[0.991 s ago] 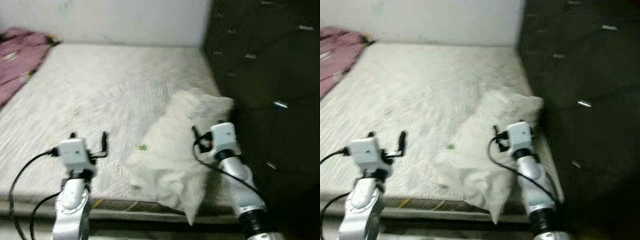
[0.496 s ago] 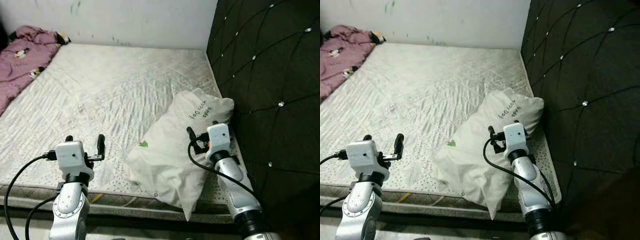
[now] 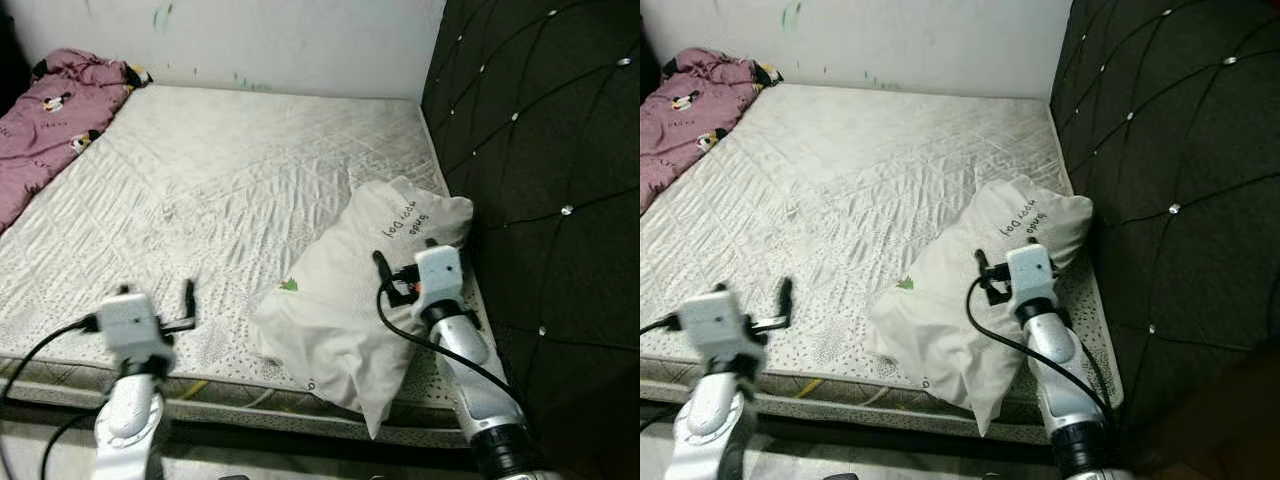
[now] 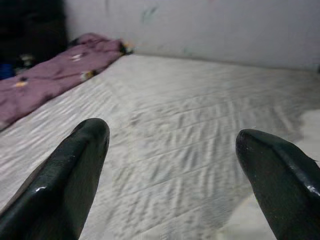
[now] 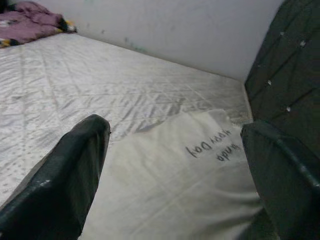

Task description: Clean up the room

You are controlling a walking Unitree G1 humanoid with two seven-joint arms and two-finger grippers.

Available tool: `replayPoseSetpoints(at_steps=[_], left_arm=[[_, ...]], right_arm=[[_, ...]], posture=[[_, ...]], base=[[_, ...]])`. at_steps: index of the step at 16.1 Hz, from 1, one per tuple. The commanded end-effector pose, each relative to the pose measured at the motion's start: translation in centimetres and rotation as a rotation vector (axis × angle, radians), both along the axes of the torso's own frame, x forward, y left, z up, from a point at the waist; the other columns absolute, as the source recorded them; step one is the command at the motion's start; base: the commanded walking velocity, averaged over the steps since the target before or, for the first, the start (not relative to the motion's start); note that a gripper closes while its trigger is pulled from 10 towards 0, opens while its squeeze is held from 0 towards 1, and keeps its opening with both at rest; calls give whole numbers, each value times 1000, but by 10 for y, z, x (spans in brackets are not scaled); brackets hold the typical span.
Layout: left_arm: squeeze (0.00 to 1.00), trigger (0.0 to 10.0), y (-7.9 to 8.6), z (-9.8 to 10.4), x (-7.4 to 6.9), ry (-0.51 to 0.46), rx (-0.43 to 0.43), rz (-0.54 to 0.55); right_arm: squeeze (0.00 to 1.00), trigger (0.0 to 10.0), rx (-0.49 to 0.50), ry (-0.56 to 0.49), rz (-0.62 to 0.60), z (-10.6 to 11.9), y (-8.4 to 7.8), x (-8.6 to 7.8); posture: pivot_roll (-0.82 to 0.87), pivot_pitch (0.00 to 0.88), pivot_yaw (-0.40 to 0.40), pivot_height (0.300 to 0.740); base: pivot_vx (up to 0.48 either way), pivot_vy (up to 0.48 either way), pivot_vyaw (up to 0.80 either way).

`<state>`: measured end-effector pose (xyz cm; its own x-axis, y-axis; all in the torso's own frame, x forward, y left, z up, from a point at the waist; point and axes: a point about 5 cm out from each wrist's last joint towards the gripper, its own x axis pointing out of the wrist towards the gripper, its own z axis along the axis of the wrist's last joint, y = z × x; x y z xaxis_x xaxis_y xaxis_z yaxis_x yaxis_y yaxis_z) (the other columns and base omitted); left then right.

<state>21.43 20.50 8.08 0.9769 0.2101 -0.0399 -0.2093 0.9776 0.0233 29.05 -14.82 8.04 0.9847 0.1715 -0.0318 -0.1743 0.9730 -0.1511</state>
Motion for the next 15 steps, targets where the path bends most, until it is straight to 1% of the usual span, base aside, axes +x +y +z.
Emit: replayPoseSetpoints(at_steps=[1, 3, 4, 6, 7, 9, 11, 12, 13, 14, 15], left_arm=[[0, 10000, 8, 3, -9, -9, 14, 27], [0, 10000, 7, 1, -16, -5, -12, 23], [0, 10000, 5, 0, -20, 1, -22, 19], [0, 10000, 0, 0, -19, 4, -29, -3], [0, 10000, -1, 1, -16, -2, -34, -12], [0, 10000, 0, 4, -11, -11, -34, -20], [0, 10000, 1, 8, -7, -26, -43, -29], [0, 10000, 0, 8, -7, -25, -37, -32], [0, 10000, 0, 8, -7, -23, -14, -31], [0, 10000, 0, 9, -7, -24, -10, -31], [0, 10000, 2, 11, -6, -25, 41, -29]], right_arm=[[0, 10000, 21, 2, -73, 4, -16, -3], [0, 10000, 31, 12, -95, 4, -24, -9], [0, 10000, 30, 15, -103, 4, -25, -12], [0, 10000, 31, 30, -123, 2, -23, -14], [0, 10000, 52, 50, -135, -1, -22, -14], [0, 10000, 37, 38, -139, 2, -21, -13], [0, 10000, 47, 34, -151, 5, -20, -13], [0, 10000, 61, 30, -148, 6, -18, -14], [0, 10000, 62, 19, -137, 8, -15, -14], [0, 10000, 74, 18, -133, 8, -14, -14], [0, 10000, 97, 6, -141, 10, -14, -15]], posture=[[57, 0, -1, 740], [59, 0, -1, 740], [55, 0, 1, 740], [48, 0, 9, 740], [40, 0, 15, 740], [34, 0, 21, 740], [28, 0, 33, 740], [29, 0, 33, 740], [31, 0, 33, 740], [33, 0, 34, 740], [43, 0, 30, 740]], base=[[0, 0, 0], [0, 0, 0], [0, 0, 0], [0, 0, 0], [0, 0, -800], [0, 0, -800], [0, 0, -800], [0, 0, -800], [0, 0, 0], [0, 0, 0], [0, 0, 0]])
